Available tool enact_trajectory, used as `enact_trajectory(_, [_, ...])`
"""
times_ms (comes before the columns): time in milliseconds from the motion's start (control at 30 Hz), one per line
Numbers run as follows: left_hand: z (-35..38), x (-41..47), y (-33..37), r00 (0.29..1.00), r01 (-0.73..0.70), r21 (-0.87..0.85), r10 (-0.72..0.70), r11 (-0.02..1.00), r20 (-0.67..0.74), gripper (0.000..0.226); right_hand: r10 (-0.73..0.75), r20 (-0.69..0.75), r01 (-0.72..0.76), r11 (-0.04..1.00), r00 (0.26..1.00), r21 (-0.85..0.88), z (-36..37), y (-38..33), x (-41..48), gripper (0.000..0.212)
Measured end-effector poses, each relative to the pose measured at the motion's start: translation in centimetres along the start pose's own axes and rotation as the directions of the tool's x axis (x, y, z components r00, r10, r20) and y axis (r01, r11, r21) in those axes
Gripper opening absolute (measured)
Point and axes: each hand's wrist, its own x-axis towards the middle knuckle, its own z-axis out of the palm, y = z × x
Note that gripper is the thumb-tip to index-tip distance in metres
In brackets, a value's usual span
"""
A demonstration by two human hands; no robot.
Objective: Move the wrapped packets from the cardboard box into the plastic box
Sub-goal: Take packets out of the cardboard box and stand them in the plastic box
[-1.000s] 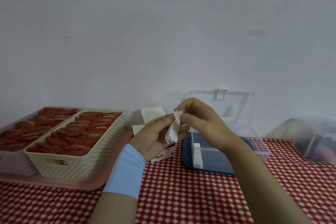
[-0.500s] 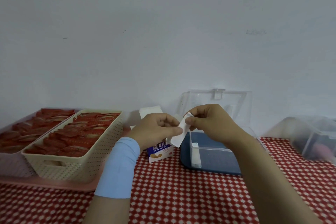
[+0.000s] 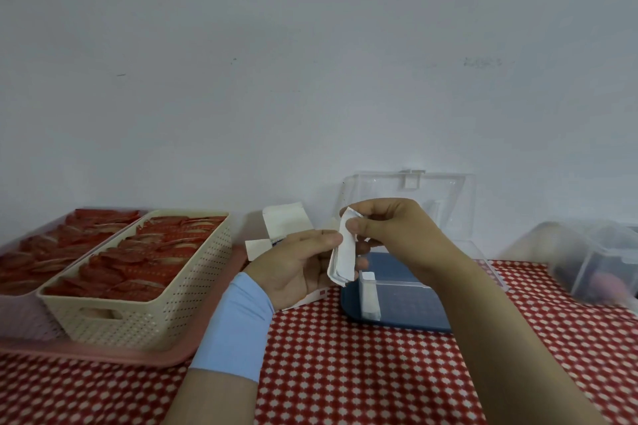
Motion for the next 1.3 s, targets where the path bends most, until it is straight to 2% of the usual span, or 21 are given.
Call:
enact_trajectory(133, [0.3,0.2,-0.4,0.998,-0.041,-0.183,0.032,0.982,-0.052,0.032,-0.012,0.003,0.012,1.000,1.000,0.009,0.4,-0.3,-0.1,0.023])
enact_trajectory(233, [0.4,0.5,-0.7,0.991,-0.087,-0.187,0.065,0.978,-0.118,0.030,-0.077,-0.010,0.072,0.973,0.997,-0.221,0.5,-0.3,-0.2,0.041])
enact_trajectory(267, [0.4,0.6,-0.7,0.988,-0.100,-0.206,0.073,0.974,-0.136,0.029,-0.116,0.003,0.112,0.956,0.993,-0.271,0.5,-0.4,-0.3,0.040])
enact_trajectory(333, [0.3,0.6,-0.6,0.984,-0.120,-0.233,0.085,0.965,-0.156,0.028,-0.165,0.108,0.191,0.924,0.980,-0.332,0.4,-0.8,-0.9,0.034])
enact_trajectory(433, [0.3,0.5,-0.5,0.987,-0.105,-0.224,0.074,0.969,-0.141,0.023,-0.153,0.261,0.259,0.857,0.953,-0.446,0.7,-1.0,-1.4,0.048])
enact_trajectory(667, [0.8,0.5,-0.6,0.984,-0.132,-0.253,0.096,0.958,-0.151,0.030,-0.296,0.205,0.360,0.798,0.933,-0.483,1.1,-0.2,-0.9,0.037])
enact_trajectory(867, [0.9,0.4,-0.6,0.980,-0.171,-0.210,0.143,0.963,-0.141,0.024,-0.283,0.235,0.365,0.788,0.930,-0.495,1.5,-0.1,-0.9,0.038])
enact_trajectory(967, [0.3,0.6,-0.7,0.980,-0.178,-0.221,0.153,0.959,-0.126,0.028,-0.212,0.211,0.283,0.869,0.954,-0.406,1.1,-0.2,-0.9,0.039])
enact_trajectory(1067, [-0.1,0.6,-0.8,0.984,-0.167,-0.240,0.144,0.956,-0.108,0.024,-0.092,0.127,0.111,0.983,0.988,-0.148,0.4,0.0,-0.4,0.038])
enact_trajectory(1133, [0.1,0.3,-0.8,0.990,-0.134,-0.250,0.121,0.959,-0.067,0.025,-0.012,0.072,0.017,0.998,0.997,-0.066,0.1,0.0,-0.3,0.038])
enact_trajectory(1200, [0.2,0.2,-0.9,0.994,-0.112,-0.220,0.106,0.969,-0.041,0.027,-0.017,0.079,0.021,0.999,0.997,-0.049,-0.2,-0.2,-0.3,0.033])
enact_trajectory(1300, [0.3,0.2,-0.8,0.996,-0.089,-0.158,0.082,0.983,-0.045,0.029,-0.033,0.092,0.037,0.998,0.995,-0.041,-0.7,-0.6,-0.7,0.016])
